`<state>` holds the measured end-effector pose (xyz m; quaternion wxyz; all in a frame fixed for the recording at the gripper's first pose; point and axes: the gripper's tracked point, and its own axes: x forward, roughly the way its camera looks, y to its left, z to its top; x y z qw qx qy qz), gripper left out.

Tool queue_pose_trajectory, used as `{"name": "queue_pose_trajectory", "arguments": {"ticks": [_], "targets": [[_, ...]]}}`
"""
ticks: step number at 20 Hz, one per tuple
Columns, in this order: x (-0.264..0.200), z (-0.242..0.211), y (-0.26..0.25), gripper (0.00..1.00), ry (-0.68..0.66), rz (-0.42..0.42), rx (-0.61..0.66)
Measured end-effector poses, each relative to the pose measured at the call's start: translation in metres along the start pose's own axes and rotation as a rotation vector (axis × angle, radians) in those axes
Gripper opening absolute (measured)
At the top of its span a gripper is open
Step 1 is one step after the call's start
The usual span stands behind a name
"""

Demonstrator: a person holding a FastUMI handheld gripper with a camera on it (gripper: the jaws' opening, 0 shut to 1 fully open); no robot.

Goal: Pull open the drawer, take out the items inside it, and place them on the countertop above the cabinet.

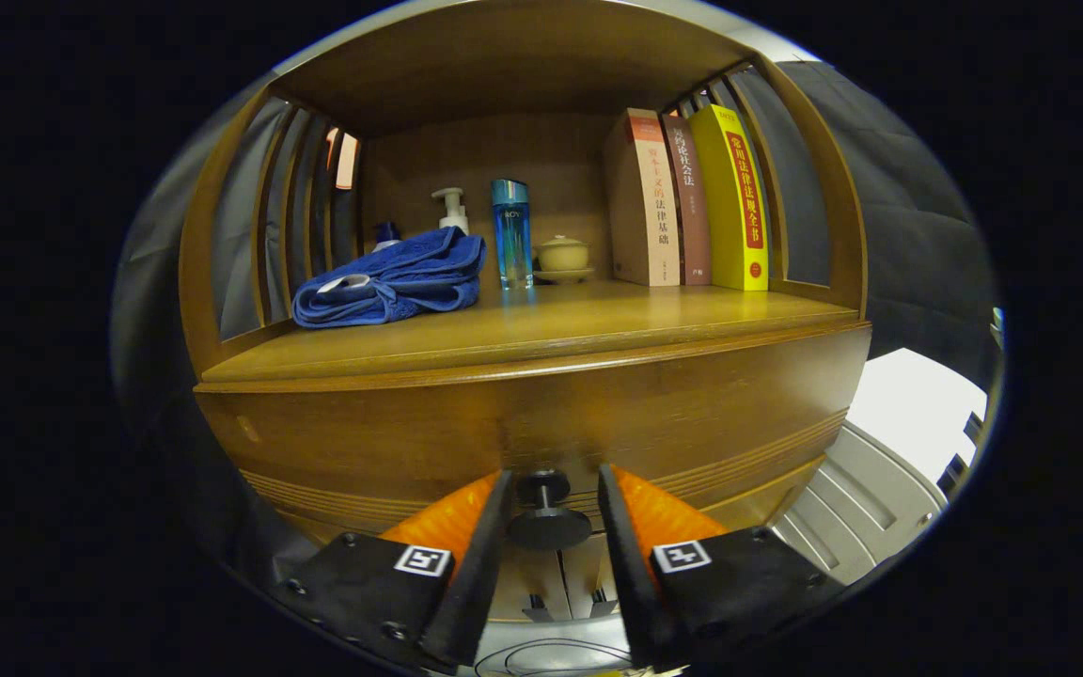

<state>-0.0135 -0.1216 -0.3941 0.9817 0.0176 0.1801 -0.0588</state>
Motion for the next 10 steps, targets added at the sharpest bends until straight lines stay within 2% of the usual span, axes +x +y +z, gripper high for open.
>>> {"name": "queue_pose_trajectory", "arguments": {"ticks": [2, 10], "targets": [[0.0005, -0.0006, 0.0, 0.55, 0.007, 0.0, -0.023], [-0.0068, -0.0022, 0.001, 0.45, 0.019, 0.005, -0.039]]}}
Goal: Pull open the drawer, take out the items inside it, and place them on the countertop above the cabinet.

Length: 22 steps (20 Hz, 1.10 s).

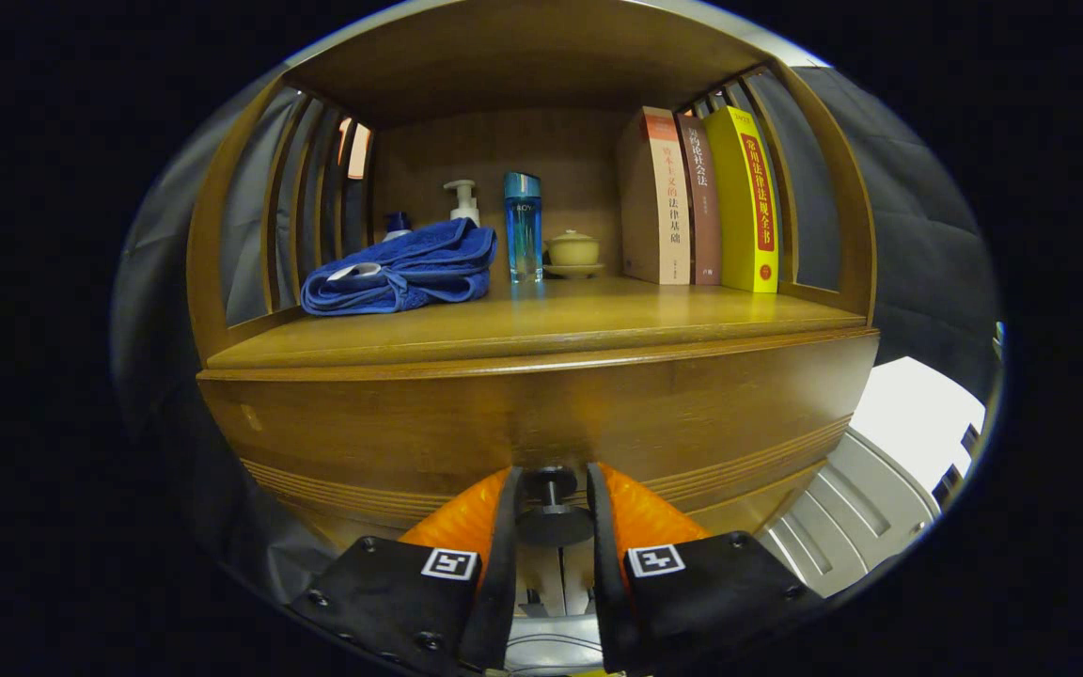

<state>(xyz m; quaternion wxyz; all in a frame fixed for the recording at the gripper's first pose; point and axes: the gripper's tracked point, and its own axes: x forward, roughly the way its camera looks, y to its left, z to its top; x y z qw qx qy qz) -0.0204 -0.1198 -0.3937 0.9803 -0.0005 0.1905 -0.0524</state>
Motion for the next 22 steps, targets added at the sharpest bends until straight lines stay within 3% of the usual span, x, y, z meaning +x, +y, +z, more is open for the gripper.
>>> {"name": "queue_pose_trajectory", "arguments": {"ticks": [22], "targets": [[-0.084, -0.011, -0.006, 0.44, 0.006, -0.02, -0.034]]}}
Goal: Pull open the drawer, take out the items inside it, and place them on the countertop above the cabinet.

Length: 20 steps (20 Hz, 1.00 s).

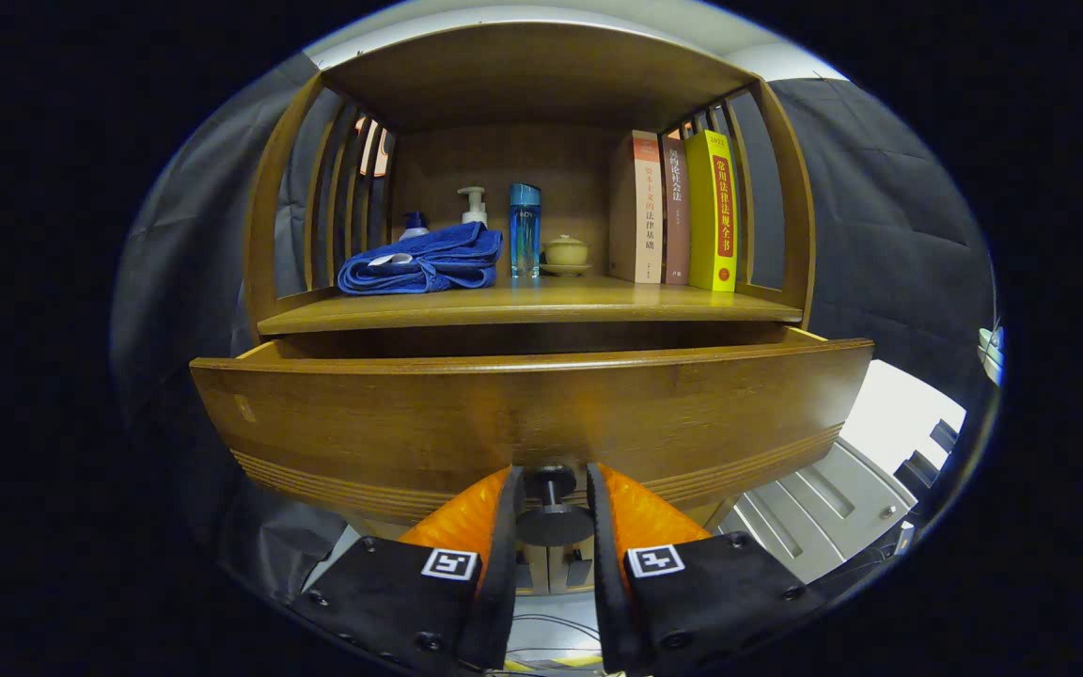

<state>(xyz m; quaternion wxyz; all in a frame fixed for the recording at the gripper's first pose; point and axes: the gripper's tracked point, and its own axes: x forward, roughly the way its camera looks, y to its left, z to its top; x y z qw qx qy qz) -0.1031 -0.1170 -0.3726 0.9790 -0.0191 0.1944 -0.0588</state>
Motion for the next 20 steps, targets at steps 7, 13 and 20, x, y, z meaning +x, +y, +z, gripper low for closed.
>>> {"name": "queue_pose_trajectory", "arguments": {"ticks": [7, 13, 20], "targets": [[-0.02, -0.009, -0.002, 0.45, 0.021, -0.001, 0.01], [-0.027, -0.012, -0.002, 0.45, 0.031, 0.002, 0.007], [-0.036, -0.015, -0.003, 0.45, 0.034, 0.001, 0.005]]}}
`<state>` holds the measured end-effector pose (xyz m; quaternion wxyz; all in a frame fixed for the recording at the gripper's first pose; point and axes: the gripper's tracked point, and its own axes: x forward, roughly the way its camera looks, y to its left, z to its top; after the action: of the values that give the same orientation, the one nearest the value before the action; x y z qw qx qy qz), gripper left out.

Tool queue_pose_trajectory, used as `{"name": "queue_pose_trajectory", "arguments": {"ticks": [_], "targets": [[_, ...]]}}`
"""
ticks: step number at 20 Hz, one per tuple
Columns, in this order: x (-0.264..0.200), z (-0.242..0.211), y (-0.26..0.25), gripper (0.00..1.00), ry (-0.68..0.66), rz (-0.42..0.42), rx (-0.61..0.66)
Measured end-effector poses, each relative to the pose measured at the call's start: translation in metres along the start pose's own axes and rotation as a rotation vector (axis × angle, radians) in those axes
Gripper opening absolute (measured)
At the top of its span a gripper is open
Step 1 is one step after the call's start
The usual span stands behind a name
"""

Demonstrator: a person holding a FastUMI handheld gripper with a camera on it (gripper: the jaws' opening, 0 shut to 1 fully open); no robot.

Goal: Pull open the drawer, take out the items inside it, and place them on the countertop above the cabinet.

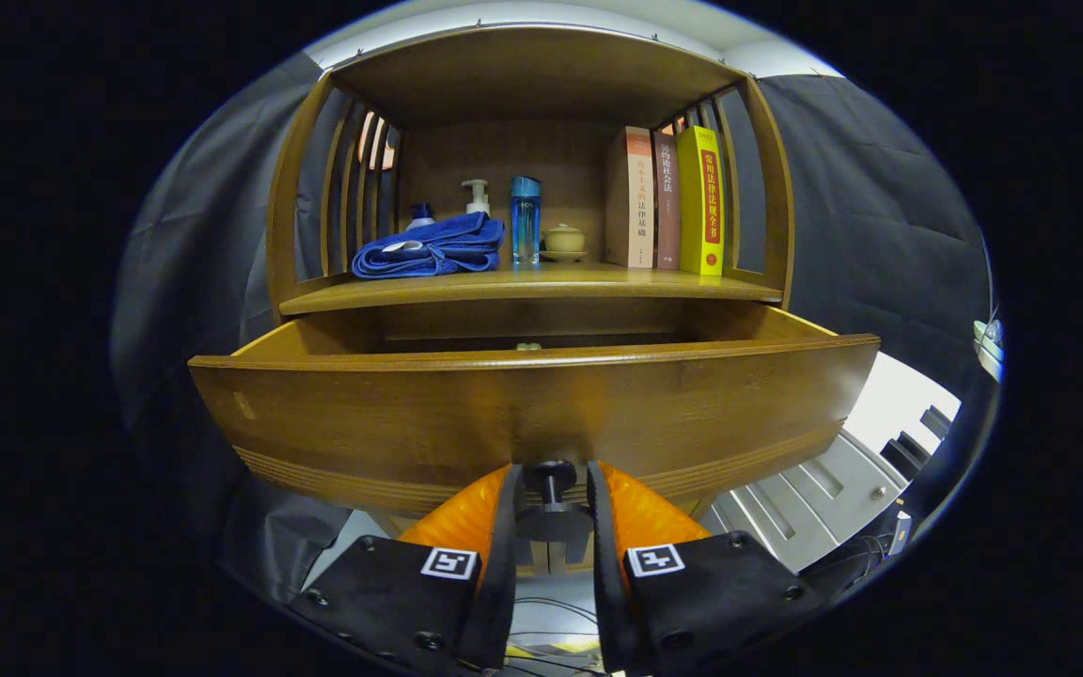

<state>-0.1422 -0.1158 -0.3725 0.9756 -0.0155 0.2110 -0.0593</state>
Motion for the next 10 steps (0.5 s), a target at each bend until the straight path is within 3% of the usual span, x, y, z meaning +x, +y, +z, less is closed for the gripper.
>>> {"name": "queue_pose_trajectory", "arguments": {"ticks": [10], "targets": [[-0.025, -0.009, -0.003, 0.45, 0.021, 0.002, -0.002]]}}
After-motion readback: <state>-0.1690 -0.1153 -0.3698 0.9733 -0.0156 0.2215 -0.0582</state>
